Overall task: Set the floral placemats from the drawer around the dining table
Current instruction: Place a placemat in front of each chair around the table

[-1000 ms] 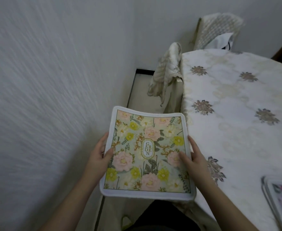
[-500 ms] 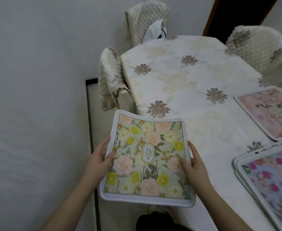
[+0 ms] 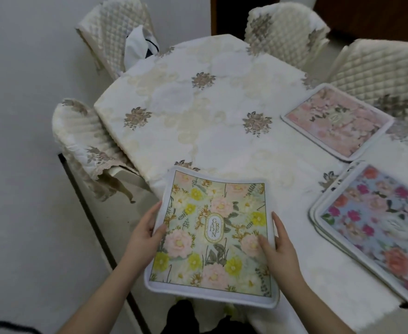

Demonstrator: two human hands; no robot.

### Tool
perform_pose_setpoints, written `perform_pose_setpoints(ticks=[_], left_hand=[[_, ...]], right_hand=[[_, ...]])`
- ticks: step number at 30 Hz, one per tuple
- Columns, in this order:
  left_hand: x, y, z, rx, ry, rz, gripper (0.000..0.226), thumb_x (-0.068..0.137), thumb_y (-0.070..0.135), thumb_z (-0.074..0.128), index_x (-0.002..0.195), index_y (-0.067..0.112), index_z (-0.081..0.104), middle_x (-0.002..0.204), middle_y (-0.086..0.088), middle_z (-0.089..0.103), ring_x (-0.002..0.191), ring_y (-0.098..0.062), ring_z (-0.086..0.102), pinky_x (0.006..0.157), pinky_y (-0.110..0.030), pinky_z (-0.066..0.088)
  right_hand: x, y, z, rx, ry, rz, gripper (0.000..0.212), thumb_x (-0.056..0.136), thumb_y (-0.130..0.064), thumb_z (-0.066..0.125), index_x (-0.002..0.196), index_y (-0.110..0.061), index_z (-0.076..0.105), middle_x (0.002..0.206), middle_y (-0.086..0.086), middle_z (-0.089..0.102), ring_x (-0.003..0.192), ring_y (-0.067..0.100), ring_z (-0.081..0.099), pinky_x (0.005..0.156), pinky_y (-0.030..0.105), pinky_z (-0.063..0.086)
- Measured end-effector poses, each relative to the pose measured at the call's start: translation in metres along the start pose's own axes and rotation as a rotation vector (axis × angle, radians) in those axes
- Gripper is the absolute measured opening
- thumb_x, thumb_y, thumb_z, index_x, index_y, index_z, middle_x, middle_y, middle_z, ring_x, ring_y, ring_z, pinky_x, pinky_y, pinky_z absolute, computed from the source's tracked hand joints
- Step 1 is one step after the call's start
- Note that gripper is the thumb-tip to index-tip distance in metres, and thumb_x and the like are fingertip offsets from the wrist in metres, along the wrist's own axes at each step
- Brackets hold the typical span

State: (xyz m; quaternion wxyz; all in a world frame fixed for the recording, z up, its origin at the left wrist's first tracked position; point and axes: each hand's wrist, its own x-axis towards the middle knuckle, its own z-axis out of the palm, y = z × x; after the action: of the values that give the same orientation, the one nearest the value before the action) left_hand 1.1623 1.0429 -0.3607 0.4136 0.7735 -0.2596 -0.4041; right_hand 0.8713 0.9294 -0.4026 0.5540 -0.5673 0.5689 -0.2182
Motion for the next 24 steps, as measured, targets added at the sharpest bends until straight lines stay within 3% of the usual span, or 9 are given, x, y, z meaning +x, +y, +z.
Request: perform_pose_setpoints(ticks=[3, 5, 8, 14, 17, 20, 22, 24], left_hand=[[0.035, 0.001, -0.004, 0.011, -0.104, -0.009, 0.057, 0.098, 0.019, 0.056, 0.139, 0.055, 0.038, 0.115, 0.005, 0.072, 0.092, -0.018, 0.074, 0.077, -0.047, 0.06], [0.056, 0.003, -0.006, 0.031, -0.153, 0.021, 0.057, 0.098, 0.017, 0.056, 0.138, 0.055, 0.039, 0.109, 0.009, 0.074, 0.091, -0.017, 0.074, 0.077, -0.047, 0.06], [0.09, 0.008, -0.012, 0.064, -0.244, 0.052, 0.057, 0.098, 0.016, 0.056, 0.142, 0.048, 0.039, 0.106, 0.011, 0.074, 0.089, -0.014, 0.074, 0.076, -0.044, 0.061], [0.141, 0.018, -0.018, 0.096, -0.463, 0.152, 0.057, 0.098, 0.016, 0.057, 0.145, 0.041, 0.038, 0.125, 0.009, 0.066, 0.098, -0.012, 0.071, 0.079, -0.039, 0.061], [0.153, 0.024, -0.016, 0.115, -0.532, 0.206, 0.058, 0.098, 0.013, 0.056, 0.148, 0.034, 0.037, 0.133, 0.013, 0.058, 0.108, -0.015, 0.067, 0.076, -0.028, 0.06], [0.163, 0.031, -0.01, 0.132, -0.59, 0.245, 0.058, 0.097, 0.013, 0.057, 0.146, 0.037, 0.038, 0.129, 0.019, 0.057, 0.109, -0.015, 0.066, 0.077, -0.031, 0.061], [0.172, 0.033, -0.003, 0.148, -0.624, 0.242, 0.058, 0.096, 0.013, 0.058, 0.145, 0.037, 0.039, 0.129, 0.013, 0.06, 0.106, -0.014, 0.068, 0.077, -0.038, 0.062], [0.178, 0.032, 0.005, 0.159, -0.643, 0.234, 0.058, 0.096, 0.011, 0.058, 0.146, 0.035, 0.039, 0.132, 0.008, 0.061, 0.104, -0.014, 0.069, 0.076, -0.04, 0.062]], right_hand=[[-0.001, 0.006, 0.014, 0.027, 0.094, 0.047, 0.064, 0.098, -0.028, 0.056, 0.148, -0.05, 0.023, 0.135, -0.003, 0.059, 0.108, 0.008, 0.065, 0.076, 0.014, 0.055], [-0.002, 0.007, 0.025, 0.046, 0.164, 0.069, 0.064, 0.098, -0.029, 0.056, 0.146, -0.054, 0.023, 0.14, -0.004, 0.056, 0.114, 0.011, 0.063, 0.088, 0.027, 0.056], [-0.004, 0.001, 0.046, 0.065, 0.277, 0.11, 0.063, 0.097, -0.032, 0.057, 0.144, -0.058, 0.022, 0.142, -0.005, 0.054, 0.118, 0.012, 0.061, 0.096, 0.04, 0.053], [-0.016, -0.013, 0.083, 0.104, 0.473, 0.173, 0.062, 0.097, -0.034, 0.056, 0.133, -0.069, 0.021, 0.146, -0.006, 0.05, 0.122, 0.015, 0.058, 0.099, 0.046, 0.051], [-0.023, -0.014, 0.096, 0.103, 0.552, 0.229, 0.062, 0.096, -0.037, 0.057, 0.128, -0.075, 0.02, 0.147, -0.004, 0.049, 0.127, 0.019, 0.053, 0.101, 0.049, 0.049], [-0.028, -0.019, 0.101, 0.139, 0.616, 0.281, 0.059, 0.098, -0.034, 0.056, 0.141, -0.057, 0.022, 0.151, 0.001, 0.041, 0.137, 0.022, 0.042, 0.107, 0.043, 0.042], [-0.027, -0.018, 0.099, 0.154, 0.624, 0.317, 0.062, 0.099, -0.03, 0.055, 0.152, -0.035, 0.022, 0.152, 0.005, 0.038, 0.14, 0.022, 0.037, 0.103, 0.036, 0.04], [-0.025, -0.012, 0.095, 0.152, 0.632, 0.344, 0.062, 0.099, -0.031, 0.055, 0.152, -0.029, 0.022, 0.152, 0.005, 0.038, 0.138, 0.023, 0.039, 0.103, 0.036, 0.041]])
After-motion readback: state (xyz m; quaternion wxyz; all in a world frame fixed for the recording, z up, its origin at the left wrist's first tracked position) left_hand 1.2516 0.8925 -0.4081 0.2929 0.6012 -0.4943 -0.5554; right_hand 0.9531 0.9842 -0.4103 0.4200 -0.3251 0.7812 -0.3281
